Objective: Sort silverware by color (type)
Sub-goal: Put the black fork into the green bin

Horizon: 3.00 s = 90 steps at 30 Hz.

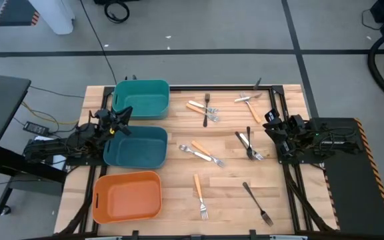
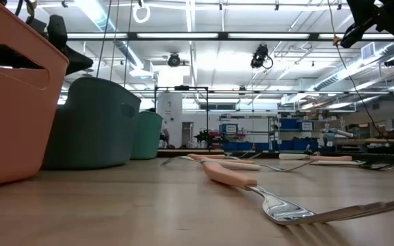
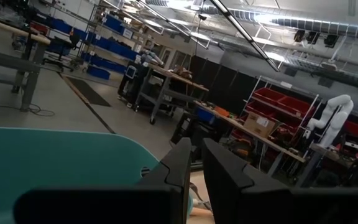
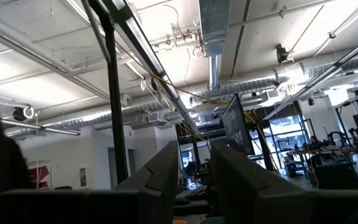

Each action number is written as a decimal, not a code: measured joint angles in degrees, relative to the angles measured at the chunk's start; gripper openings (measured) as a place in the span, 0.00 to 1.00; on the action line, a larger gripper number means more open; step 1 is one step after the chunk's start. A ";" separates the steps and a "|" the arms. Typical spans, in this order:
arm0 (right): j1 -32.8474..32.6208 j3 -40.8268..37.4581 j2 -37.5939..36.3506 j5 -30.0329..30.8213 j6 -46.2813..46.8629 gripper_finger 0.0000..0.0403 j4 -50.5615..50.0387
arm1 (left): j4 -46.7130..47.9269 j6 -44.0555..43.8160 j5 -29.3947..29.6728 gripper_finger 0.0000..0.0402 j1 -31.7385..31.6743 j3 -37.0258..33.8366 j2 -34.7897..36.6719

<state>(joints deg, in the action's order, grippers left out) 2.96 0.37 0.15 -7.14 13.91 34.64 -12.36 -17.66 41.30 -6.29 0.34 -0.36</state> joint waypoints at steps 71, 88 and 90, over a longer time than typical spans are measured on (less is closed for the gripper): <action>0.00 33.91 44.92 35.72 16.54 0.31 -30.13 | 0.21 -8.68 -7.16 0.18 0.03 14.34 -2.91; 2.59 48.36 60.30 23.59 59.54 0.30 -85.77 | 32.72 -0.65 -10.22 0.18 0.03 38.11 -28.79; 3.06 48.36 61.67 22.15 61.93 0.30 -88.11 | 32.69 -0.55 -10.21 0.18 0.03 38.63 -30.62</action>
<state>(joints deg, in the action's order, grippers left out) 6.02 48.73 61.82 15.02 75.84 -53.47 20.33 -18.22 31.09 -6.26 38.97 -30.99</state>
